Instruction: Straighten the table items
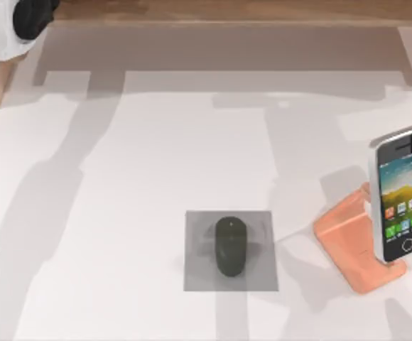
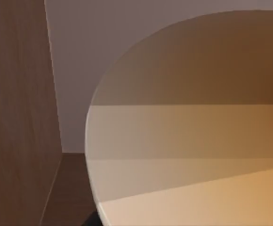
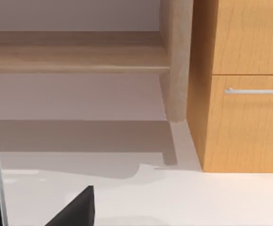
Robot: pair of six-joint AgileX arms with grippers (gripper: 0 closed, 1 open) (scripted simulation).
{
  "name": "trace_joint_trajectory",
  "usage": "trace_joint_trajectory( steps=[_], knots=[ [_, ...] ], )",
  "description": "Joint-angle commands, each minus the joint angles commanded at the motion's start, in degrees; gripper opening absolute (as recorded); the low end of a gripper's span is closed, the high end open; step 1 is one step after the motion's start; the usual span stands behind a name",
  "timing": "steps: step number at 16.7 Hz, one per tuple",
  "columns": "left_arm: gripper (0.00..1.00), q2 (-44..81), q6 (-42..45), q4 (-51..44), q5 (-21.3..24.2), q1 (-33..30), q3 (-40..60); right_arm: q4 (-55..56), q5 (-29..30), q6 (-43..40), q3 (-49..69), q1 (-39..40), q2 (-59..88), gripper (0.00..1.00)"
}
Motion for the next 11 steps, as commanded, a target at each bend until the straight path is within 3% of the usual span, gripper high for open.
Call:
trace_joint_trajectory(
  steps=[5,11],
  knots=[
    [0.98,0.0,0.0,0.0,0.0,0.0,0.0,0.0,0.0,0.0,0.0,0.0,0.0,1.0],
    [1.0,0.0,0.0,0.0,0.0,0.0,0.0,0.0,0.0,0.0,0.0,0.0,0.0,1.0]
  ],
)
